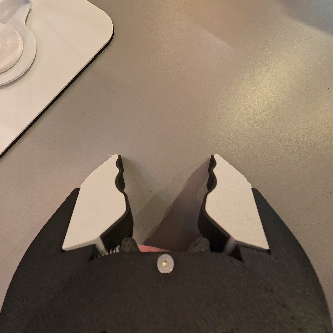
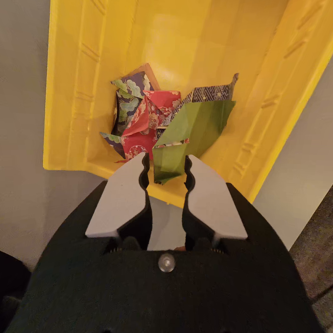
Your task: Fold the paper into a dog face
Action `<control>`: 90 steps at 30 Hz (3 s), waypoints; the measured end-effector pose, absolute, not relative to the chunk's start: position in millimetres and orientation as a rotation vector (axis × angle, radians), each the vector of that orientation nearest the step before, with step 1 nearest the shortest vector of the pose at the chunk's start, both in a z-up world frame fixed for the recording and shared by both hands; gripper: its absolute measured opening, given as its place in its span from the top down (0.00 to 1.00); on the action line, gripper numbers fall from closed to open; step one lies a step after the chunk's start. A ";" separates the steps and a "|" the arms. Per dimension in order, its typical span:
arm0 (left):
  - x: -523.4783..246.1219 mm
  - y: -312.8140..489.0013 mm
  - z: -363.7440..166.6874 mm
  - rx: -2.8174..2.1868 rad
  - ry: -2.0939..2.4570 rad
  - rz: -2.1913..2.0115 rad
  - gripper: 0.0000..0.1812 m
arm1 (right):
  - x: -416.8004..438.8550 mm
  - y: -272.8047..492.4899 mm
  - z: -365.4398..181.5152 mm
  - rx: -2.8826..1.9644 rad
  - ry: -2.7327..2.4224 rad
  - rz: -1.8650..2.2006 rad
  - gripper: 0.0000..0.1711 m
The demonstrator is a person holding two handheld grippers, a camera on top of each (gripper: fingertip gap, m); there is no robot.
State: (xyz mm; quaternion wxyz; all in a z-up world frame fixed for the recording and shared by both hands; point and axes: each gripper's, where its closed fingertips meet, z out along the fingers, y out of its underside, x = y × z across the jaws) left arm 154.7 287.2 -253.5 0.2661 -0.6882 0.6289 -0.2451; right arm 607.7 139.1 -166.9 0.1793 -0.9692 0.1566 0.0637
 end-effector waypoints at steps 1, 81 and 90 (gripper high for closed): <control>154.7 287.1 -253.5 -1.858 1.698 -0.662 0.50 | 606.8 145.2 -173.1 -2.771 0.418 0.186 0.78; 154.8 288.0 -253.6 -1.861 1.694 -0.661 0.51 | 598.3 145.5 -218.6 -2.936 0.164 0.241 0.94; 154.8 288.1 -253.5 -1.862 1.693 -0.661 0.51 | 608.0 136.9 -156.8 -2.785 0.204 0.141 0.82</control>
